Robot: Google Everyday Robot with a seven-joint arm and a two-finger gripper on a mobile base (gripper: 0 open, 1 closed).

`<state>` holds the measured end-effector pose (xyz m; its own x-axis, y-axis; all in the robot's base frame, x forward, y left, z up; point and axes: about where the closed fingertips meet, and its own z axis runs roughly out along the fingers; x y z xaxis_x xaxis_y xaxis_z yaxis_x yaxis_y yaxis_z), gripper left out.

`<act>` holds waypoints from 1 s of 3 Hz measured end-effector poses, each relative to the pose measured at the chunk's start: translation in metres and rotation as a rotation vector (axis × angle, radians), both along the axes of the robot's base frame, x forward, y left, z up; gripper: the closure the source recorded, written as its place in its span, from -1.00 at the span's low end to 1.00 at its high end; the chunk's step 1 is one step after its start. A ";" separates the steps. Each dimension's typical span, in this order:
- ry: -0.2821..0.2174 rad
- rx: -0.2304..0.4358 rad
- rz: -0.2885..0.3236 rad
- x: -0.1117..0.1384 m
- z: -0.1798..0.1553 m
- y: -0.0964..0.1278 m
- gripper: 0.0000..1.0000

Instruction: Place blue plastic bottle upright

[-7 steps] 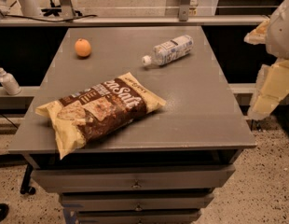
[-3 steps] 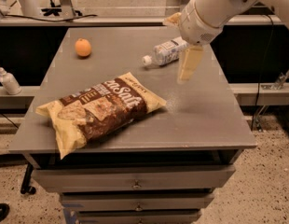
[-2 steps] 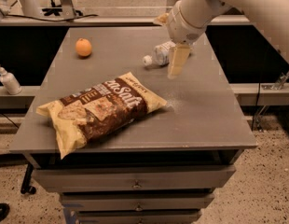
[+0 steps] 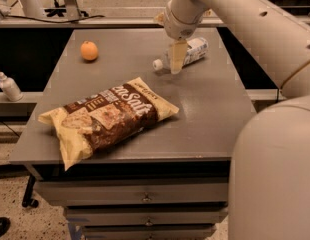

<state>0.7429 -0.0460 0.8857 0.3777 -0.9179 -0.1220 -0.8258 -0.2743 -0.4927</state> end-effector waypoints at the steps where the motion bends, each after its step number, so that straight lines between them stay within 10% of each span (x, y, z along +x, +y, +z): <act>1: -0.020 -0.106 0.016 0.026 -0.009 0.001 -1.00; 3: -0.032 -0.267 0.043 0.046 -0.023 -0.021 -0.65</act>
Offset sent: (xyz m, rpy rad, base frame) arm 0.0584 -0.0196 -0.0177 -0.3163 -0.0566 0.0444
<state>0.7889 -0.0666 0.8622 0.4169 -0.8988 0.1352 -0.7957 -0.4328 -0.4237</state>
